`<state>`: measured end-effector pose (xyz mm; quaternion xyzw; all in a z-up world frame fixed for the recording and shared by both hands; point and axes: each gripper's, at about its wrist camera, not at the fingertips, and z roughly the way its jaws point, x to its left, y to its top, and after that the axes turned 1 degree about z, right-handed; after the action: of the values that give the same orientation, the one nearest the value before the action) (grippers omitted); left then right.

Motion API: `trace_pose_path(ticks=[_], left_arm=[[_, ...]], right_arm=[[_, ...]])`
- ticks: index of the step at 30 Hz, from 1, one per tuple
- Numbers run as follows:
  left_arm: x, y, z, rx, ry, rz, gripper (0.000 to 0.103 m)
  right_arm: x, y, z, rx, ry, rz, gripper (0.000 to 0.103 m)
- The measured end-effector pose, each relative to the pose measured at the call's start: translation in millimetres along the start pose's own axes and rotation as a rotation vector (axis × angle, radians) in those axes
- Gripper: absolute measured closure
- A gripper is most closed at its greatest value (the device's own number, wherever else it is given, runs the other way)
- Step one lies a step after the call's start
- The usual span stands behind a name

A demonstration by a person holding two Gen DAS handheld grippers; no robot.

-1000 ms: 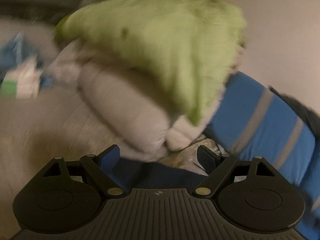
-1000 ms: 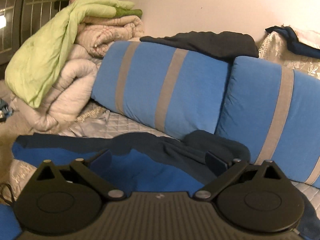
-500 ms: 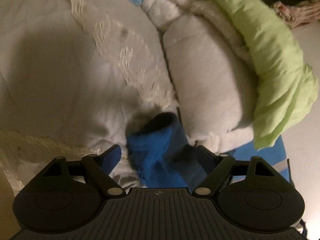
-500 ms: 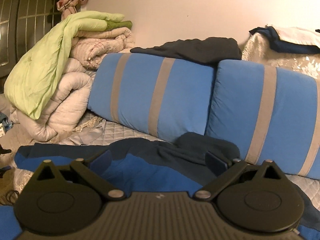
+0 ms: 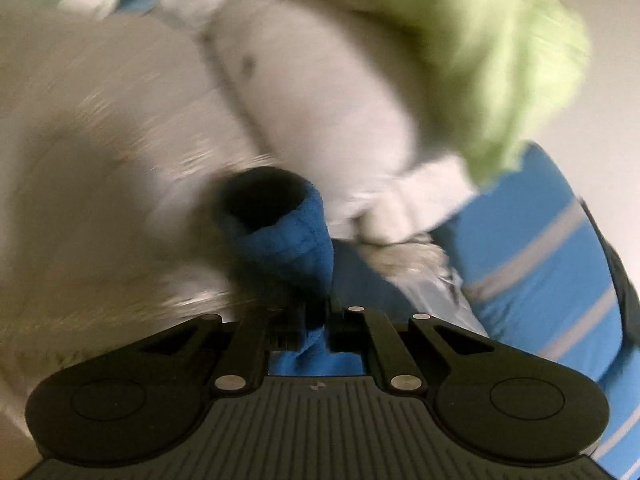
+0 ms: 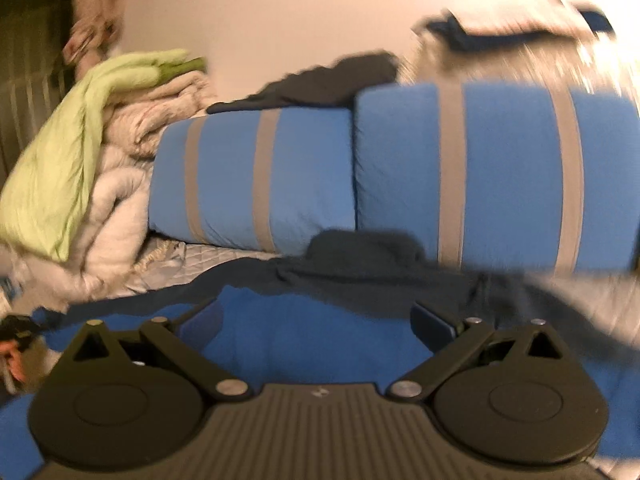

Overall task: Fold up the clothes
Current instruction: 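Grasp the blue sleeve cuff with the left gripper and lift it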

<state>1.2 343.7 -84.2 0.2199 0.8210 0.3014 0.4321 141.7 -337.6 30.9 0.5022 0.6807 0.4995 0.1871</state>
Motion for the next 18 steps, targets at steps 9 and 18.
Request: trace_pose_path(ticks=[9, 18], left_arm=[[-112.6, 2.6, -27.4, -0.025, -0.162, 0.299, 0.095], [-187.5, -6.6, -30.4, -0.014, -0.214, 0.464, 0.095]], right_arm=[[-15.8, -41.6, 15.7, 0.038, -0.037, 0.061, 0.0], [-28.3, -42.7, 15.9, 0.031, 0.006, 0.129, 0.0]])
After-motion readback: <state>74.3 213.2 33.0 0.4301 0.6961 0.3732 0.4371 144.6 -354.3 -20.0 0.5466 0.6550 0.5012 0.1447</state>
